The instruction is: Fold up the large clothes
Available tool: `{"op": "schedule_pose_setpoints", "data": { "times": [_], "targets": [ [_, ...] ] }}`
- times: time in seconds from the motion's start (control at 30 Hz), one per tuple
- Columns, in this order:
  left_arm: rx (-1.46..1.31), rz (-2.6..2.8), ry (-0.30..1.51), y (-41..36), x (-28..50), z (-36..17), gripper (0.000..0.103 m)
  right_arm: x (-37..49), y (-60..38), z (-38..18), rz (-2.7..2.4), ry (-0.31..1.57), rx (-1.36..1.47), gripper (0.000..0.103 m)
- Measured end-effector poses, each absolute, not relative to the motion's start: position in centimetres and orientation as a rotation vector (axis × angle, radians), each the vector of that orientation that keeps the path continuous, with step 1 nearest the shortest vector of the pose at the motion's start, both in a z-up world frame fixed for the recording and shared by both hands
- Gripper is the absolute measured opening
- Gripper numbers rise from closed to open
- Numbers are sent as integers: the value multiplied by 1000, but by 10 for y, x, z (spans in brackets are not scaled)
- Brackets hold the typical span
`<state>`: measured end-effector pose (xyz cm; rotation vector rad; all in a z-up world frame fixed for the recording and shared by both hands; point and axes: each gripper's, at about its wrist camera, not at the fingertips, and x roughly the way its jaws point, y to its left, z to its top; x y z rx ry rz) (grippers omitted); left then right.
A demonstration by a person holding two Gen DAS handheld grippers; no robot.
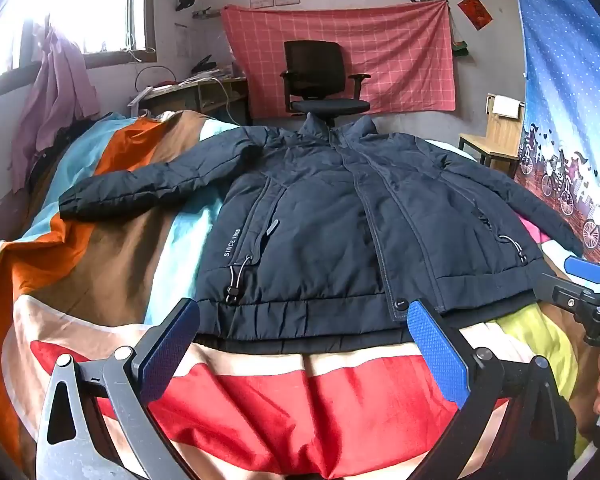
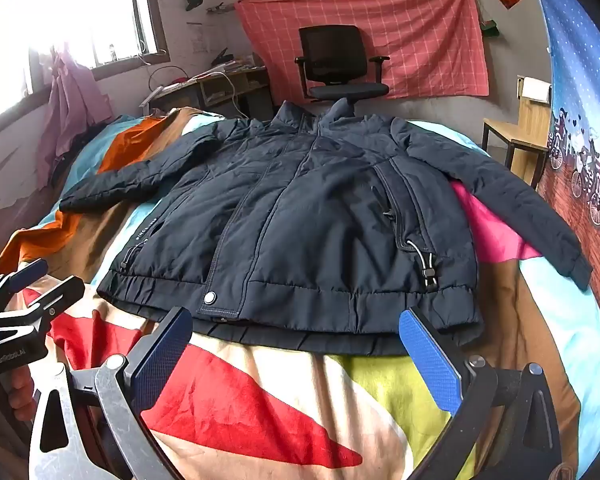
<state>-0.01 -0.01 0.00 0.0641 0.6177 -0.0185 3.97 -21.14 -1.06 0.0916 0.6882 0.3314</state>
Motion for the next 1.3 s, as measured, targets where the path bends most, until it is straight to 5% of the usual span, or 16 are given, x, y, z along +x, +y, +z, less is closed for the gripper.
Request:
{"op": "schedule_pose_setpoints", "data": {
  "times": [1.3],
  "targets": [
    [61, -18, 611, 0, 0, 0, 102, 40, -215, -12, 333, 695, 96, 103]
  ]
}}
